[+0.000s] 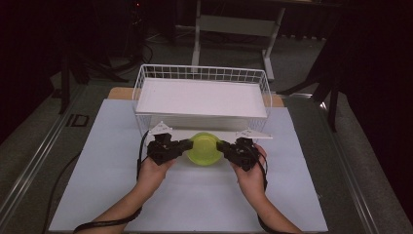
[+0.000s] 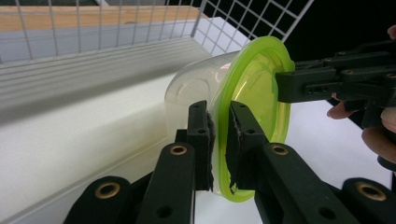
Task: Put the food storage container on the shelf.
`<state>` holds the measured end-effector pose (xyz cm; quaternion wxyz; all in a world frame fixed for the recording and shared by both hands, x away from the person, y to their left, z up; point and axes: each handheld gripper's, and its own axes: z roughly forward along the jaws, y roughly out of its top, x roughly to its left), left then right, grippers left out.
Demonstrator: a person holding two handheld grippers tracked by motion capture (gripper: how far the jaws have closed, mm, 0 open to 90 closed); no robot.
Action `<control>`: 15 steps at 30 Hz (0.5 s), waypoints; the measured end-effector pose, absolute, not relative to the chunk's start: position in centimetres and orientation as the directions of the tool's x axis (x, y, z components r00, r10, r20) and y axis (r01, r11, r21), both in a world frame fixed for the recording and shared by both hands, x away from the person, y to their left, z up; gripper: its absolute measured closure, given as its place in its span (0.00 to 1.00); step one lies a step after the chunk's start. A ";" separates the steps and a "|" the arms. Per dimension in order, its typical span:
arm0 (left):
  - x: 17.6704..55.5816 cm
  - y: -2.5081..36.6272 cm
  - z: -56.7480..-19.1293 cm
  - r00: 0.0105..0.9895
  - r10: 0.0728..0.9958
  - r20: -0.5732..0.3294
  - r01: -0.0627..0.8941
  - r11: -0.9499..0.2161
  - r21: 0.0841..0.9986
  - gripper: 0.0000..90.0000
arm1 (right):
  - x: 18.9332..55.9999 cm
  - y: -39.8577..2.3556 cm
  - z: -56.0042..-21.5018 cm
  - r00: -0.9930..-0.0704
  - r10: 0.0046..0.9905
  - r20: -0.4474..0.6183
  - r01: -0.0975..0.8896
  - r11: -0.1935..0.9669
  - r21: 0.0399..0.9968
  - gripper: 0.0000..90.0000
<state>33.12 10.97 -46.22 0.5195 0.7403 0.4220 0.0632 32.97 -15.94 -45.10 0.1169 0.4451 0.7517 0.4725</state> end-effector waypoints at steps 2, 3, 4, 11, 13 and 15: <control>33.4 11.0 -46.7 0.633 0.694 -0.343 0.556 -0.098 0.826 0.91 | 33.4 -15.8 -45.5 -0.573 0.784 0.241 0.560 0.159 0.813 0.88; 33.6 11.1 -46.9 0.630 0.695 -0.347 0.560 -0.097 0.823 0.91 | 33.5 -15.7 -45.7 -0.573 0.785 0.234 0.555 0.162 0.816 0.88; 33.7 11.1 -47.1 0.626 0.698 -0.348 0.561 -0.094 0.822 0.91 | 33.9 -15.5 -46.0 -0.564 0.788 0.246 0.570 0.156 0.807 0.88; 34.5 11.1 -48.3 0.612 0.711 -0.346 0.578 -0.104 0.809 0.91 | 34.8 -15.2 -47.5 -0.544 0.799 0.256 0.595 0.152 0.789 0.87; 34.7 11.1 -48.6 0.611 0.713 -0.343 0.579 -0.109 0.808 0.91 | 34.9 -15.1 -47.6 -0.541 0.802 0.252 0.595 0.154 0.789 0.87; 34.9 11.0 -48.9 0.608 0.713 -0.348 0.583 -0.103 0.806 0.91 | 35.1 -15.0 -47.8 -0.537 0.807 0.247 0.596 0.155 0.788 0.87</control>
